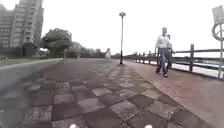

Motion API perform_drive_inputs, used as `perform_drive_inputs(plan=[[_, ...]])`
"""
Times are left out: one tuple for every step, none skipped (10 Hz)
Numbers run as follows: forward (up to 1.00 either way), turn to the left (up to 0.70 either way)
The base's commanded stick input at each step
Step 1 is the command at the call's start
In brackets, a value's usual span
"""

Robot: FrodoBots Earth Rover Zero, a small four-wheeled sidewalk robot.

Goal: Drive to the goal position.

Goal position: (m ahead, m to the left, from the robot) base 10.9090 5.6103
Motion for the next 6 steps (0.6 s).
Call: perform_drive_inputs(plan=[[1.0, 0.27], [1.0, 0.15], [1.0, 0.06], [1.0, 0.0], [1.0, 0.0], [1.0, 0.0]])
